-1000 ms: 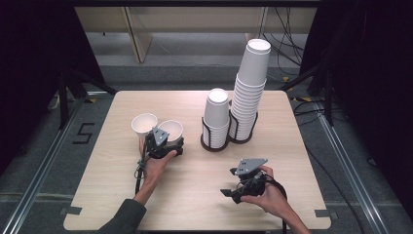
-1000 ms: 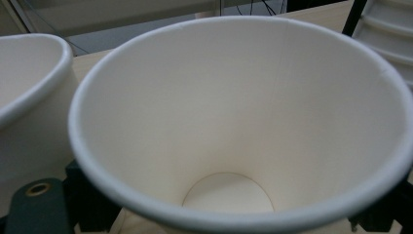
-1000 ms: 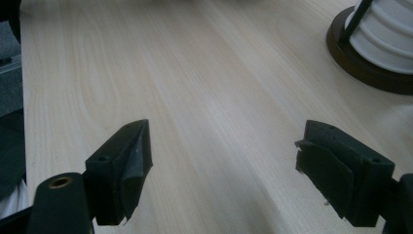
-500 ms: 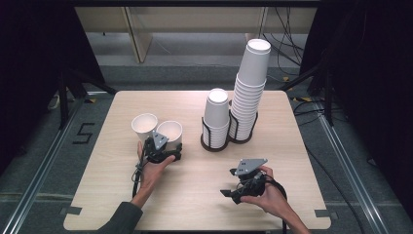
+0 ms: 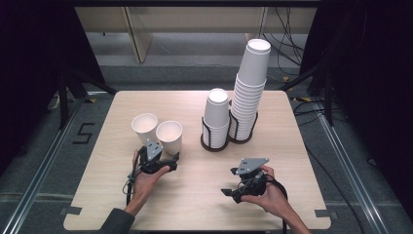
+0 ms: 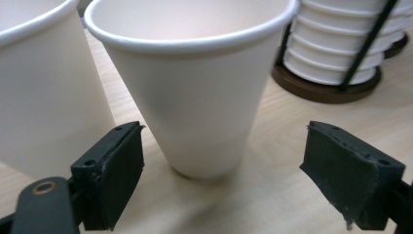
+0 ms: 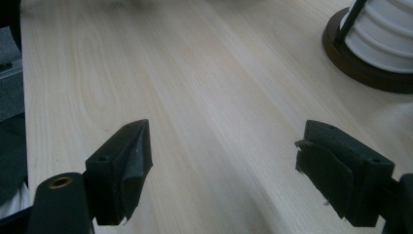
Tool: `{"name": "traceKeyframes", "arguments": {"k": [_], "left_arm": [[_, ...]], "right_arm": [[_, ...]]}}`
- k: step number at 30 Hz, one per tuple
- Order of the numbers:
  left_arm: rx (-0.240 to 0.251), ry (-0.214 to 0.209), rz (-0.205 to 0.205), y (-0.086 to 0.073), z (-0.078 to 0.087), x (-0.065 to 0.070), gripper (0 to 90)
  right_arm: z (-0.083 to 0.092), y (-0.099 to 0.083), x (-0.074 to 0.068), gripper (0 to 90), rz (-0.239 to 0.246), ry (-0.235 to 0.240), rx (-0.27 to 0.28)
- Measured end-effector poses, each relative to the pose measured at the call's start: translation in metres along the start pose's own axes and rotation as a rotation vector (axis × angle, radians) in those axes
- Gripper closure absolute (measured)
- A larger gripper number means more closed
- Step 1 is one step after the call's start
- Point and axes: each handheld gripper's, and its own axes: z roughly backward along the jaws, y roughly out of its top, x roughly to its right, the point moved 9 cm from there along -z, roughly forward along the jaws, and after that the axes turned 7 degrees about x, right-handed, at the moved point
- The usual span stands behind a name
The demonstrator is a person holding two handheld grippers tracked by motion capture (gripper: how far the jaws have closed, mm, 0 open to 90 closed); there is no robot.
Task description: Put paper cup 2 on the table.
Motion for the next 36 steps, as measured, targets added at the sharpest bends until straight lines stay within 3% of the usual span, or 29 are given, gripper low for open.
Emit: {"name": "traceKeyframes", "arguments": {"k": [4, 8, 9, 16, 20, 27, 29, 33, 36], "left_arm": [[0.012, -0.024, 0.018, -0.004, 0.016, 0.008, 14.3], [0.013, -0.038, 0.011, -0.009, 0.029, 0.014, 14.3], [0.018, -0.045, 0.011, -0.009, 0.031, 0.015, 14.3], [0.031, -0.096, 0.016, -0.012, 0.050, 0.024, 14.3], [0.031, -0.115, 0.018, -0.016, 0.062, 0.027, 14.3], [0.027, -0.126, 0.011, -0.024, 0.082, 0.029, 14.3], [0.036, -0.136, 0.014, -0.025, 0.087, 0.030, 14.3], [0.032, -0.138, 0.018, -0.029, 0.098, 0.029, 14.3], [0.040, -0.154, 0.032, -0.028, 0.106, 0.028, 14.3]], "right_arm": [[0.002, -0.002, 0.001, 20.0, -0.008, -0.007, 0.004], [0.004, -0.003, 0.002, 20.0, -0.019, -0.007, 0.010], [0.006, -0.004, 0.001, 20.0, -0.044, -0.013, 0.009], [0.011, -0.005, 0.004, 19.8, -0.041, -0.017, 0.037], [0.015, -0.008, 0.003, 19.5, -0.078, -0.011, 0.036], [0.020, -0.011, 0.001, 19.1, -0.066, -0.012, 0.057], [0.022, -0.013, -0.002, 19.0, -0.089, -0.007, 0.057], [0.025, -0.015, -0.001, 18.9, -0.078, -0.006, 0.062], [0.029, -0.019, -0.002, 18.8, -0.098, -0.017, 0.061]]}}
